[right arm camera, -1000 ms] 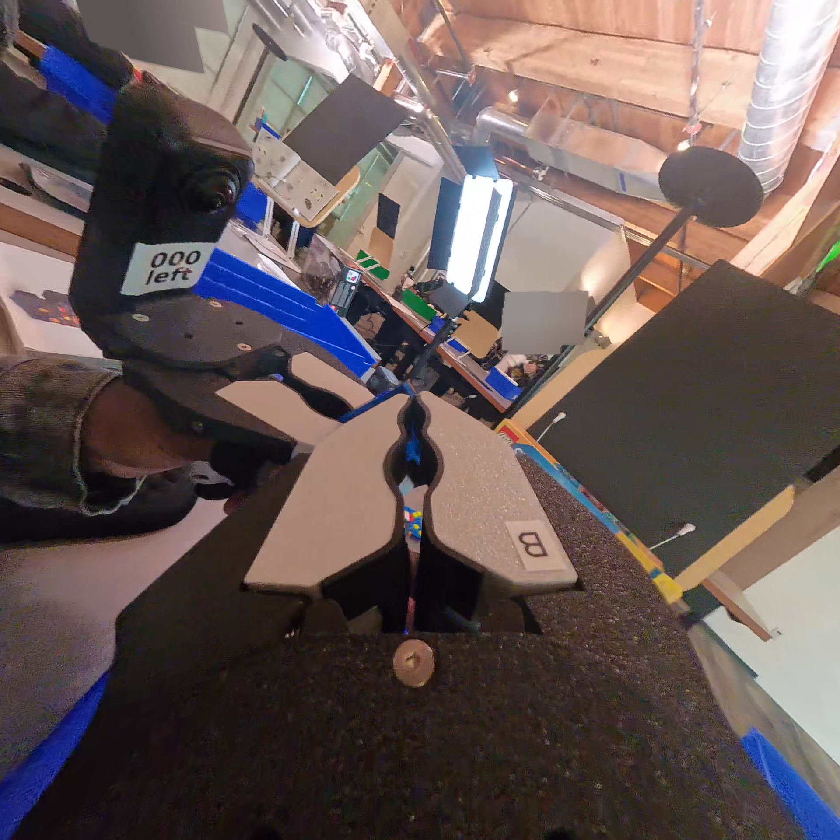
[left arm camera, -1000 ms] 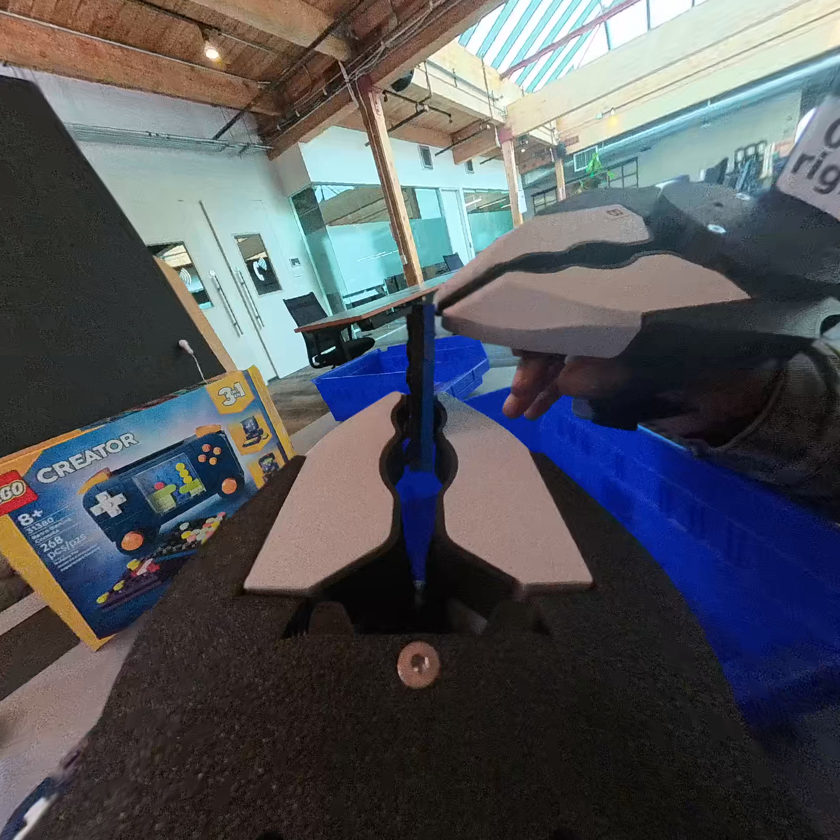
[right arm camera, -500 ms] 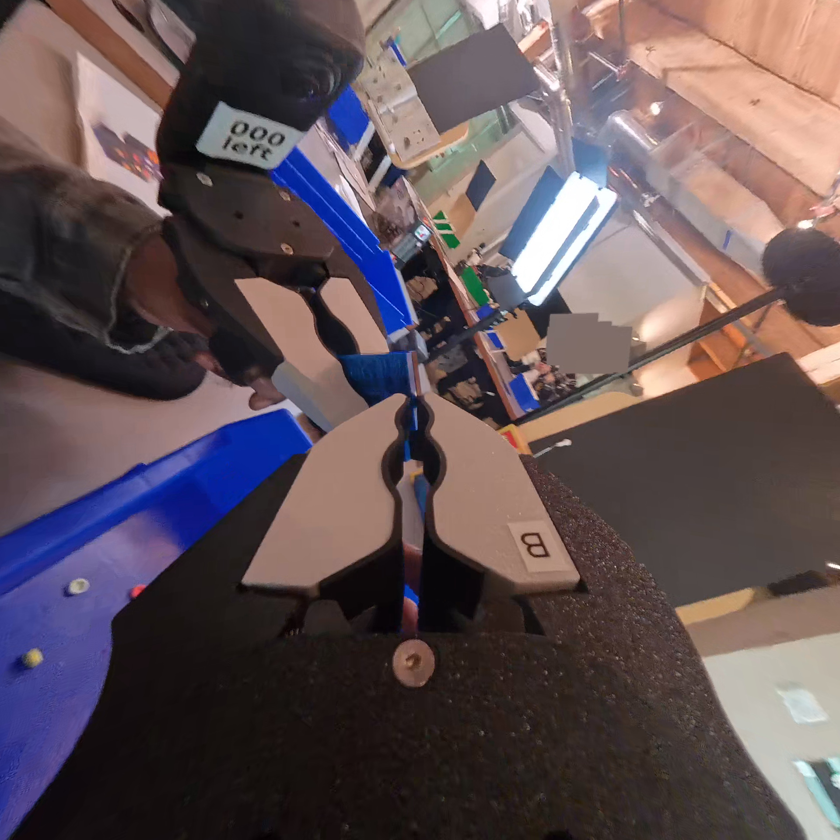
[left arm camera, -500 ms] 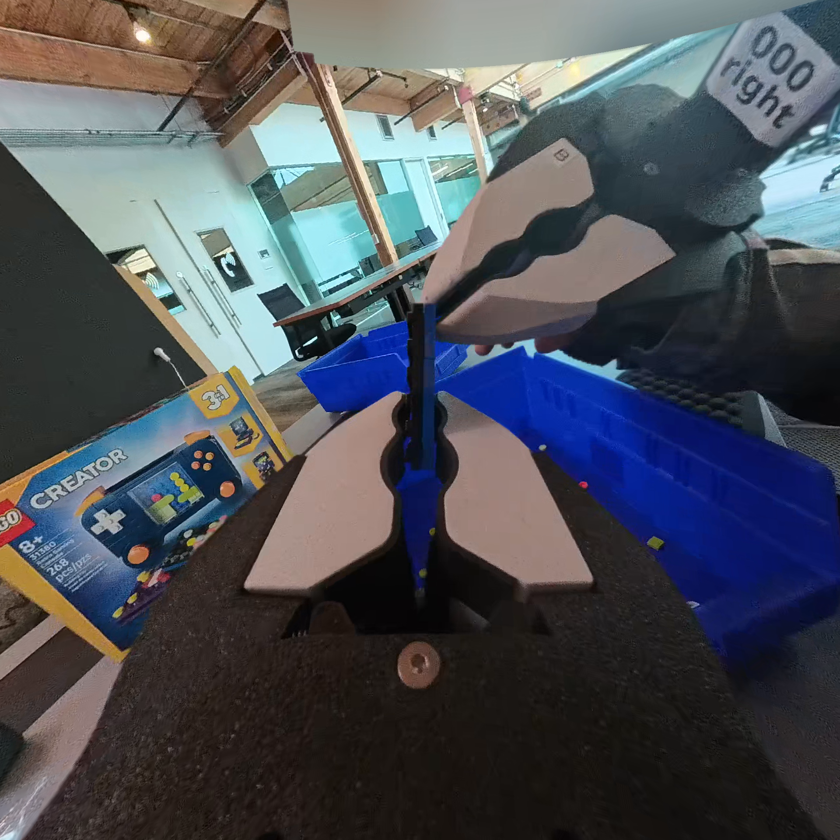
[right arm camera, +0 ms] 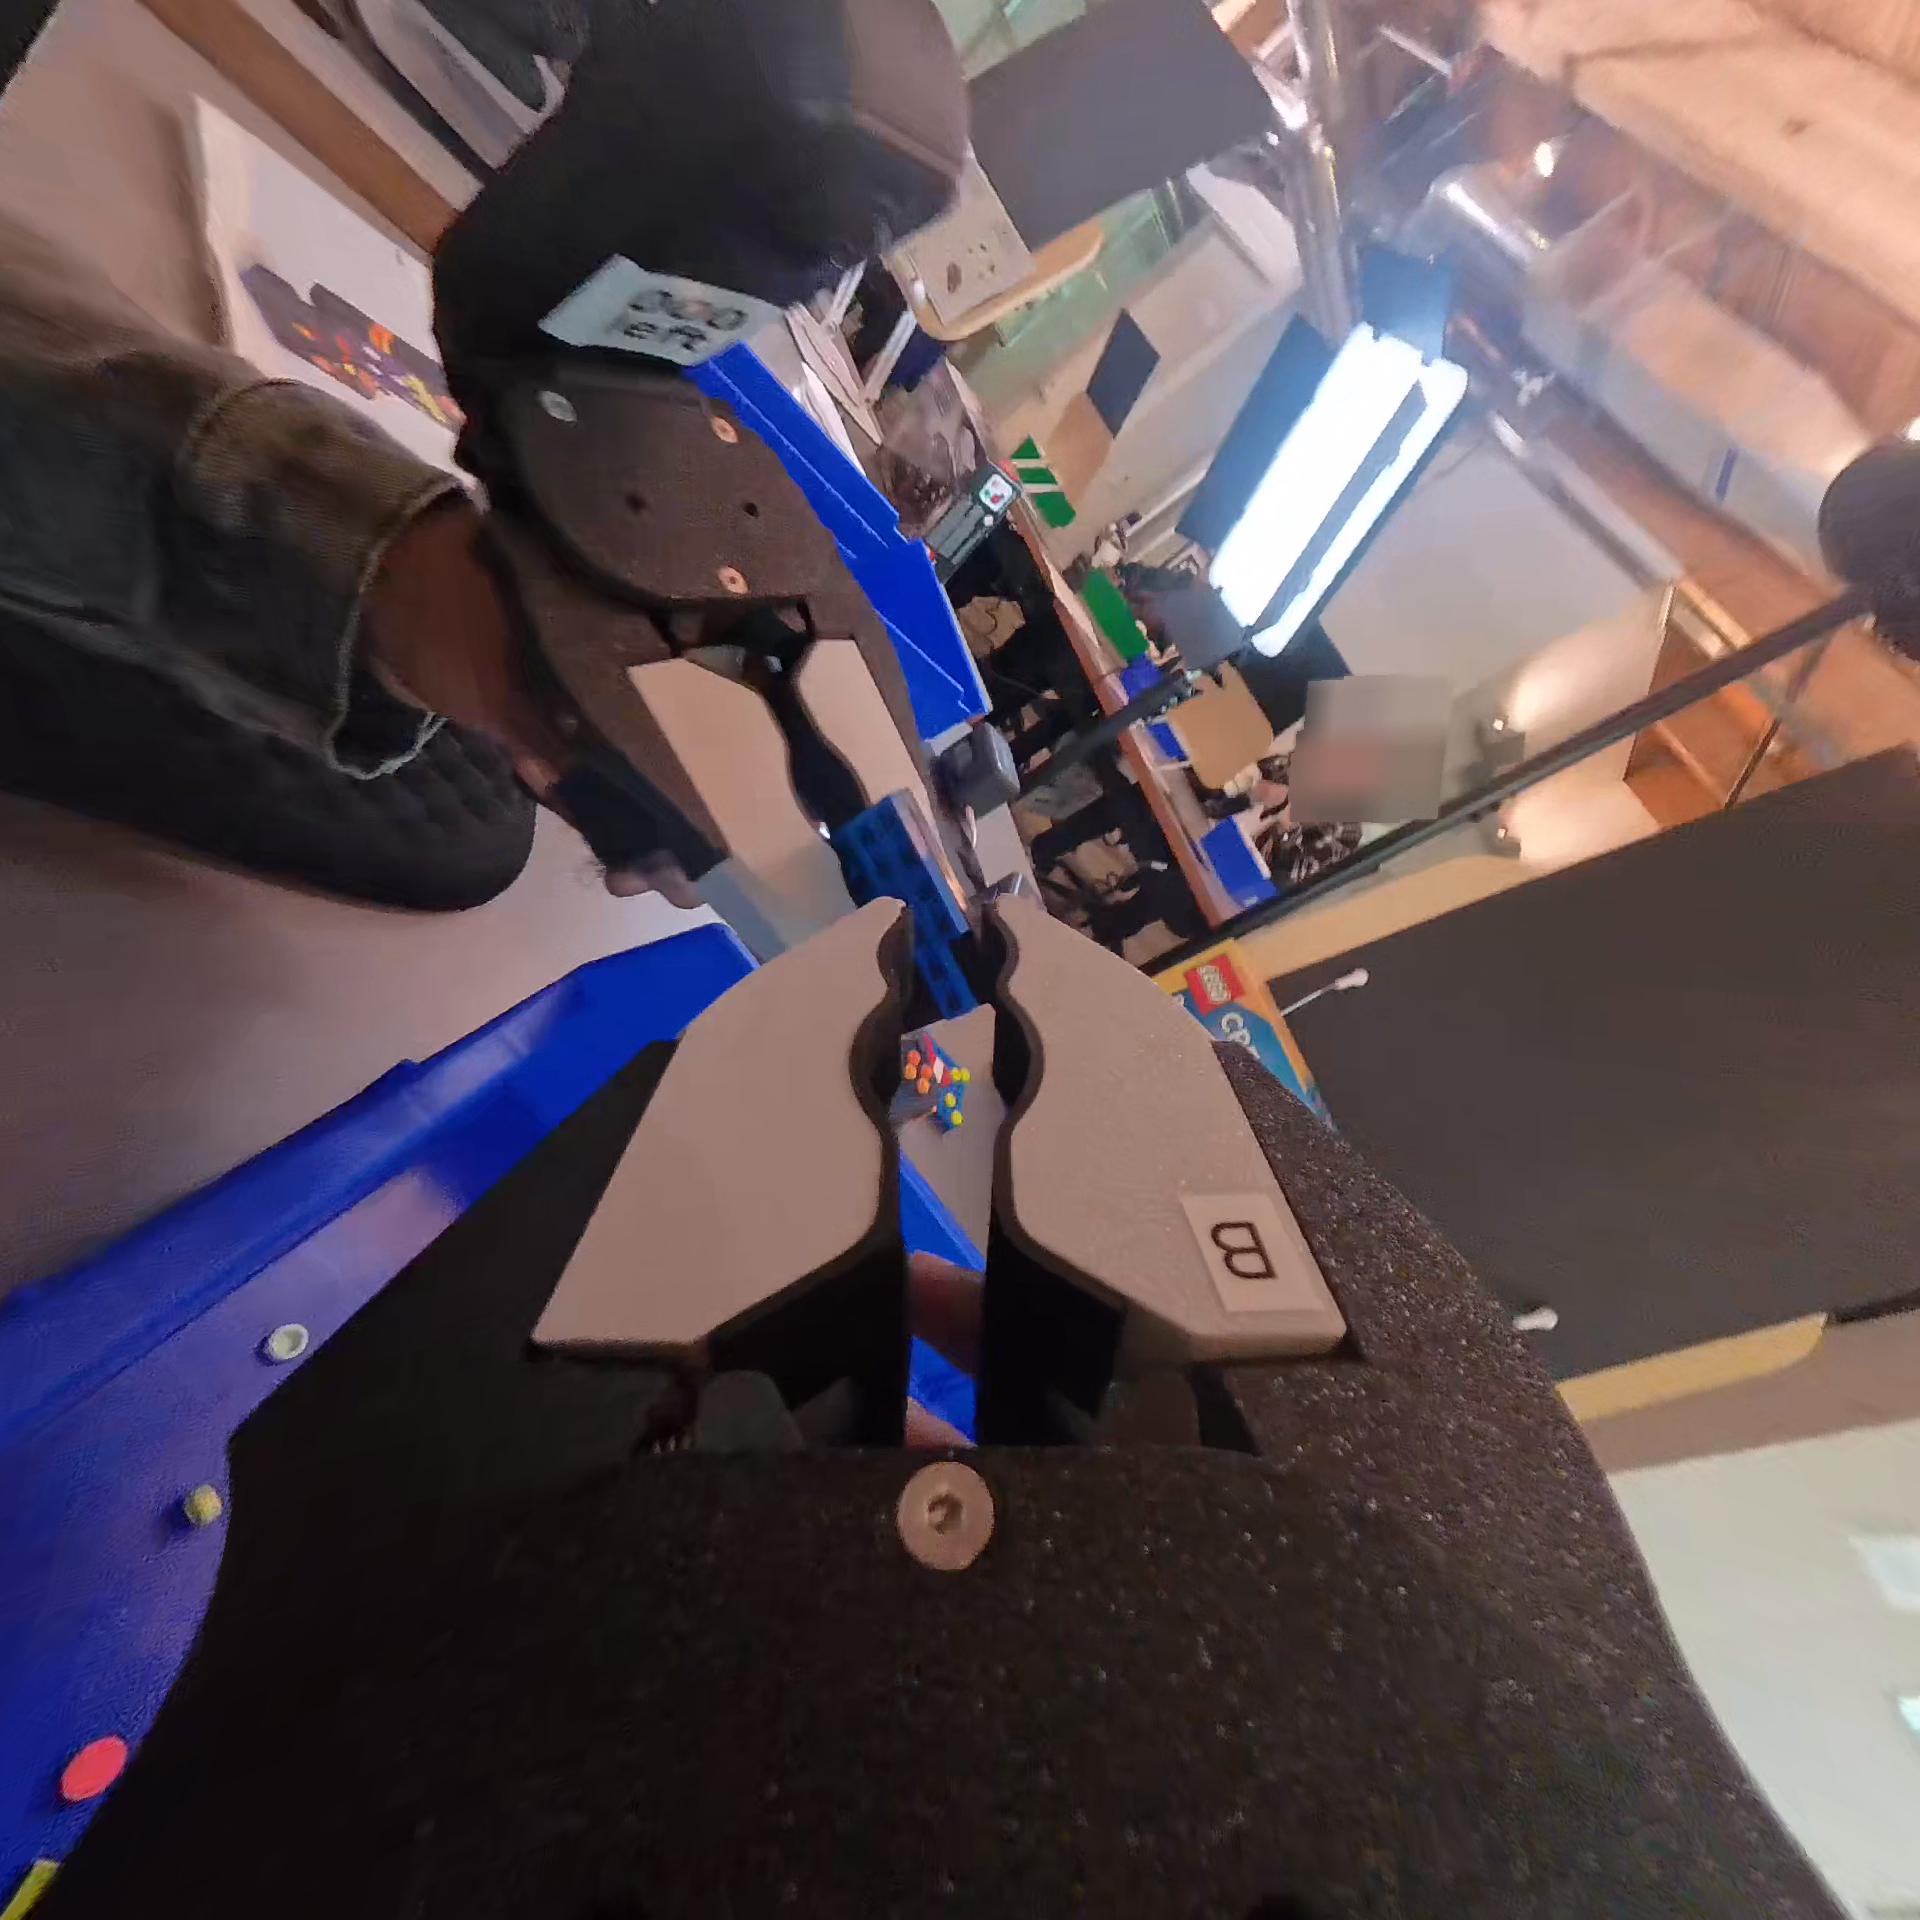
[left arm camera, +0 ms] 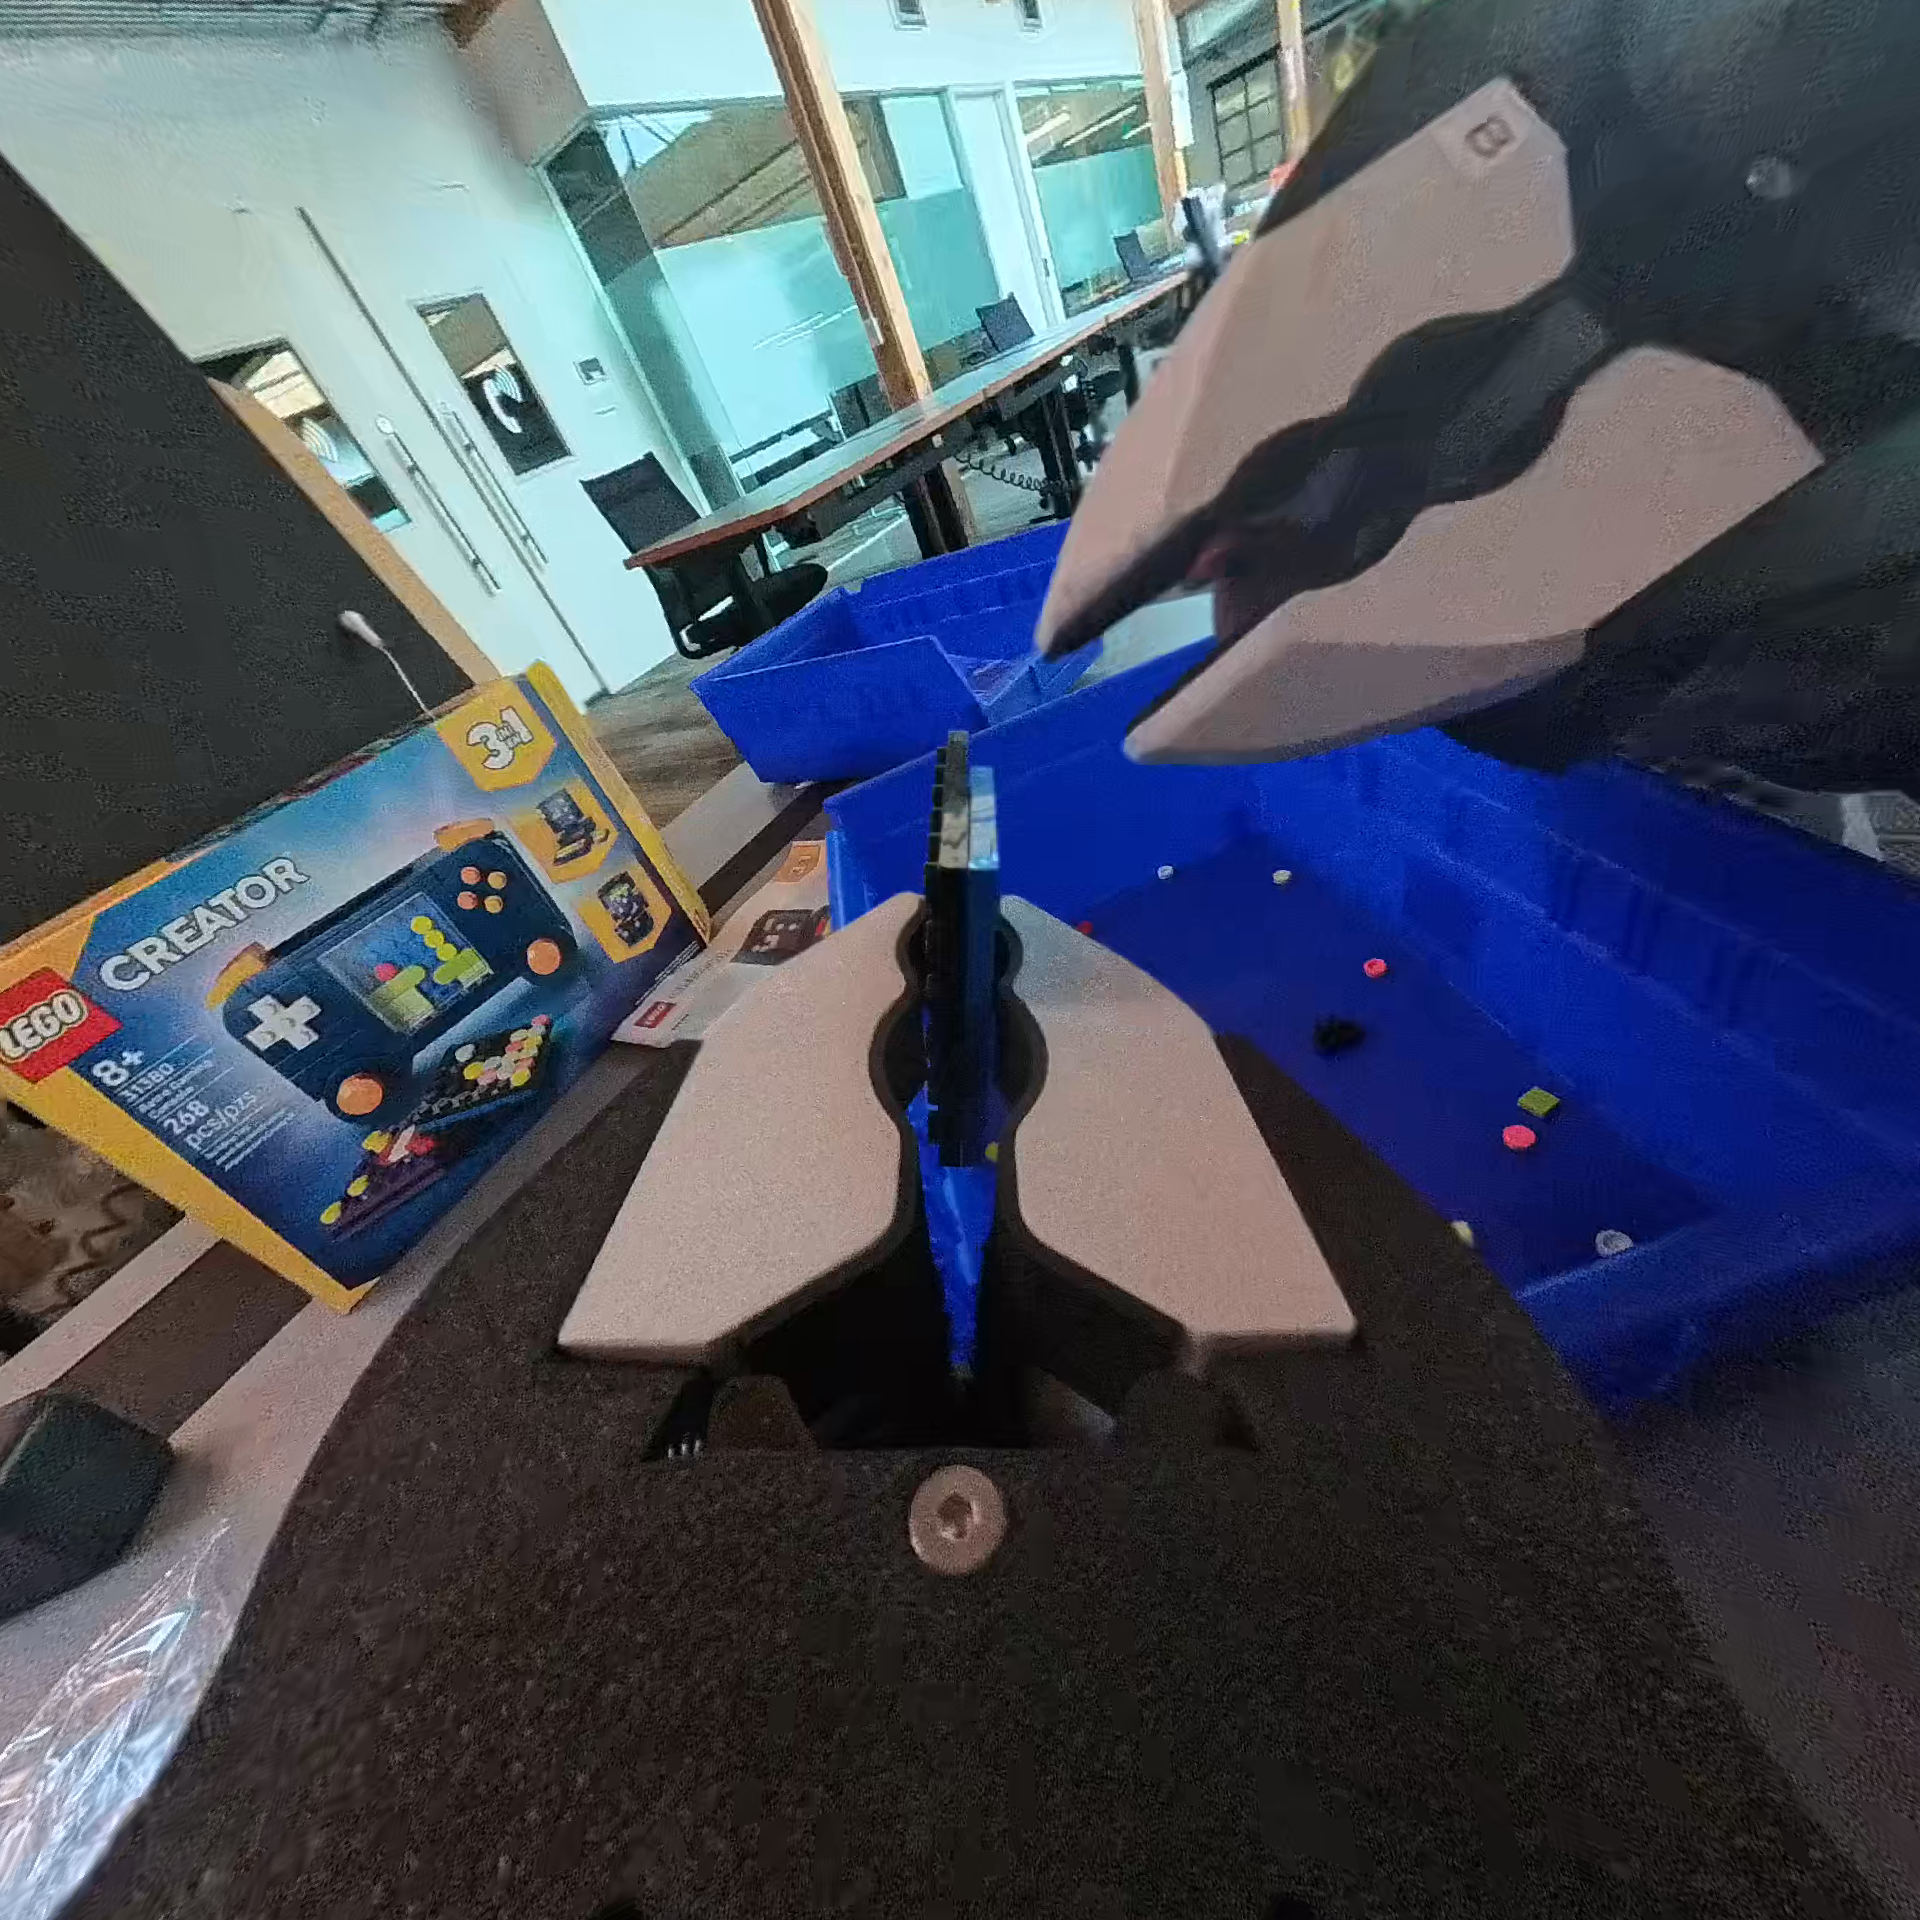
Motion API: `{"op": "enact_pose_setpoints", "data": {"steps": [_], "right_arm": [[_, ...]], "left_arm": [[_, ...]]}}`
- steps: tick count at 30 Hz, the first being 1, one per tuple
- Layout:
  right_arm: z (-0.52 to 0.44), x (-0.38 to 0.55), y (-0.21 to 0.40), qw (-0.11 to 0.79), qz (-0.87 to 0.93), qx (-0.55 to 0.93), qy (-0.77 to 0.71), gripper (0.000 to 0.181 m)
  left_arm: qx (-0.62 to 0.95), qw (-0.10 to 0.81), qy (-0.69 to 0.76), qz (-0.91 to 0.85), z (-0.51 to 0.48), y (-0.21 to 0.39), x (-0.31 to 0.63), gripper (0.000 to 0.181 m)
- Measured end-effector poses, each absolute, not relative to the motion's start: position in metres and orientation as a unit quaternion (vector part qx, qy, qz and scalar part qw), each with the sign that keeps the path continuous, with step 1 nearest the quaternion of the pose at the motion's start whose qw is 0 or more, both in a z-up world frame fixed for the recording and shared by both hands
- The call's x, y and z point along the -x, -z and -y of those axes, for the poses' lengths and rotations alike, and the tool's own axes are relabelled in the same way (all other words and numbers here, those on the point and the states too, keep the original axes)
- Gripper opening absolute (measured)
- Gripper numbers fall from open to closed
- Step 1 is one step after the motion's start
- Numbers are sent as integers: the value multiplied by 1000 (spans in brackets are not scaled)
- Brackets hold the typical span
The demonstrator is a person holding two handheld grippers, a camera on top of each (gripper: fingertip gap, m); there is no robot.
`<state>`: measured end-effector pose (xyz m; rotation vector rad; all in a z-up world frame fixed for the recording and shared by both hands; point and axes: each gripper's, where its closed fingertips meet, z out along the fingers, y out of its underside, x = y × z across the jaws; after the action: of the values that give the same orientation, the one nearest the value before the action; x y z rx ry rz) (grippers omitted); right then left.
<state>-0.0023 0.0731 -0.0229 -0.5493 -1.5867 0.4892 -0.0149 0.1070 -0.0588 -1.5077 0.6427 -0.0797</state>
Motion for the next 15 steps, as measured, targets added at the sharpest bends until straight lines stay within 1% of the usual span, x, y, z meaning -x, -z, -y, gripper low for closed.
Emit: {"op": "enact_pose_setpoints", "data": {"steps": [2, 4, 6, 7, 11, 15], "right_arm": [[-81, 4, 25, 654, 688, 249, -192, 12], [-79, 7, 31, 641, 690, 269, -202, 10], [-78, 9, 32, 651, 680, 273, -197, 13], [-79, 8, 32, 664, 681, 258, -169, 13], [-82, 8, 39, 689, 693, 207, -42, 1], [-84, 7, 51, 675, 712, 193, 13, 0]], "left_arm": [[667, 686, 11, -290, -108, 58, 14, 8], [665, 689, -15, -287, -109, 56, 14, 7], [668, 682, -31, -297, -109, 57, 12, 7], [671, 675, -39, -305, -109, 59, 11, 7], [699, 639, -70, -314, -111, 69, 12, 7], [715, 608, -91, -334, -113, 81, 14, 7]]}}
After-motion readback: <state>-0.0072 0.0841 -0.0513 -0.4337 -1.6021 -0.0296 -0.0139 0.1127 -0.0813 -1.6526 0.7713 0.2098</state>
